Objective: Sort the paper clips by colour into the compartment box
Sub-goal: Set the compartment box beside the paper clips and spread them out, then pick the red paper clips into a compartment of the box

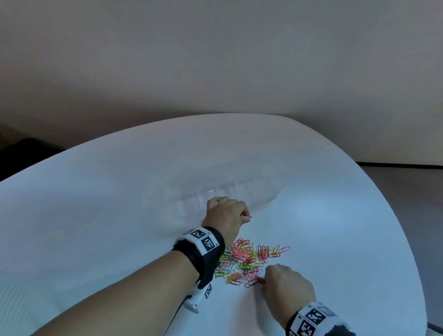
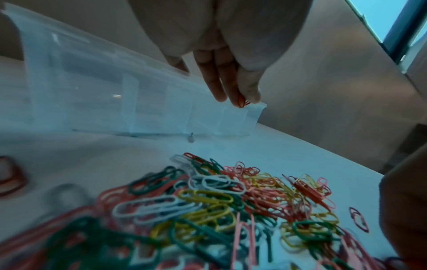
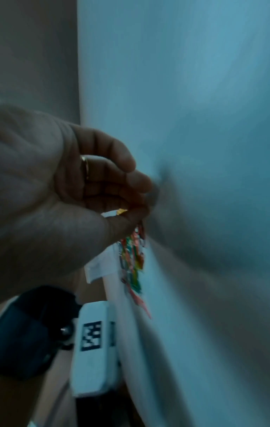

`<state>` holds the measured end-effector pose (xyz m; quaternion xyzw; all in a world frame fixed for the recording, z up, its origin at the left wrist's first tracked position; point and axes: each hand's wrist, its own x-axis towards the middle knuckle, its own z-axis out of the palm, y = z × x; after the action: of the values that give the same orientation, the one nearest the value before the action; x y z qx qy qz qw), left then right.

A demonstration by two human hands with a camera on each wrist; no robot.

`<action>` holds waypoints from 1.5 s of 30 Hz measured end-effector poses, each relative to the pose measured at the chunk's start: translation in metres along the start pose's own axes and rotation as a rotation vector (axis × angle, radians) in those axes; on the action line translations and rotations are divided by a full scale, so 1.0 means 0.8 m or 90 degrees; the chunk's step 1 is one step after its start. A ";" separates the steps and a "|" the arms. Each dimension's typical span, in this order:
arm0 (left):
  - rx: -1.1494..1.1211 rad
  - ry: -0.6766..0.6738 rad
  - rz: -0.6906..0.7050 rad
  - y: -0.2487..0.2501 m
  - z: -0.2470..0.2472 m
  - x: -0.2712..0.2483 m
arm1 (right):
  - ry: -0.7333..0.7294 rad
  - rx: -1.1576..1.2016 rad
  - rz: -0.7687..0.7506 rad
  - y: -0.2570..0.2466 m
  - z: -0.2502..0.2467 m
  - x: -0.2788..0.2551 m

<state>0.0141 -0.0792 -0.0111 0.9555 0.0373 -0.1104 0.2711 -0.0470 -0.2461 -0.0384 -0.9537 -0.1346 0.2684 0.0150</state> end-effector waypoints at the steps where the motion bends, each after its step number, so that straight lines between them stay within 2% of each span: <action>1: -0.010 -0.006 0.012 0.002 0.001 0.007 | -0.014 0.015 0.015 0.000 -0.006 0.003; 6: -0.038 -0.041 0.053 -0.005 -0.001 0.018 | -0.066 0.081 0.093 0.001 -0.019 0.018; 10: 0.037 -0.139 0.135 -0.023 -0.007 0.007 | -0.130 0.121 0.124 0.005 -0.017 0.029; 15: 0.096 -0.218 0.240 -0.041 -0.013 -0.026 | -0.166 0.113 0.080 0.011 -0.018 0.023; 19: 0.140 -0.290 0.287 -0.041 -0.017 -0.050 | -0.215 0.159 0.033 0.026 -0.051 0.008; 21: 0.133 -0.278 0.300 -0.038 -0.023 -0.058 | -0.210 0.241 0.006 0.031 -0.078 0.002; 22: 0.113 -0.237 0.298 -0.034 -0.027 -0.060 | -0.181 0.300 0.001 0.033 -0.090 0.001; 23: 0.060 -0.174 0.272 -0.030 -0.030 -0.059 | -0.140 0.367 0.006 0.035 -0.101 0.003; 25: -0.175 -0.078 0.126 -0.016 -0.038 -0.053 | -0.060 0.494 0.033 0.040 -0.116 0.014; 27: -0.386 -0.046 -0.005 0.000 -0.039 -0.043 | -0.007 0.583 0.064 0.045 -0.122 0.027; 29: -0.468 -0.045 -0.060 0.010 -0.033 -0.033 | 0.024 0.626 0.091 0.049 -0.123 0.038; 33: -0.512 -0.006 -0.123 0.020 -0.008 -0.022 | 0.049 0.608 0.124 0.055 -0.120 0.052; 36: -0.504 0.035 -0.157 0.030 0.012 -0.017 | 0.074 0.496 0.122 0.057 -0.113 0.060; 39: -0.461 0.067 -0.173 0.043 0.026 -0.007 | 0.082 0.379 0.113 0.058 -0.107 0.064; 45: -0.334 0.067 -0.191 0.064 0.040 0.011 | 0.147 0.367 0.100 0.073 -0.114 0.057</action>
<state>0.0230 -0.1396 -0.0134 0.8409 0.2193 -0.0866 0.4870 0.0518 -0.2866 0.0103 -0.9419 0.0237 0.1859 0.2788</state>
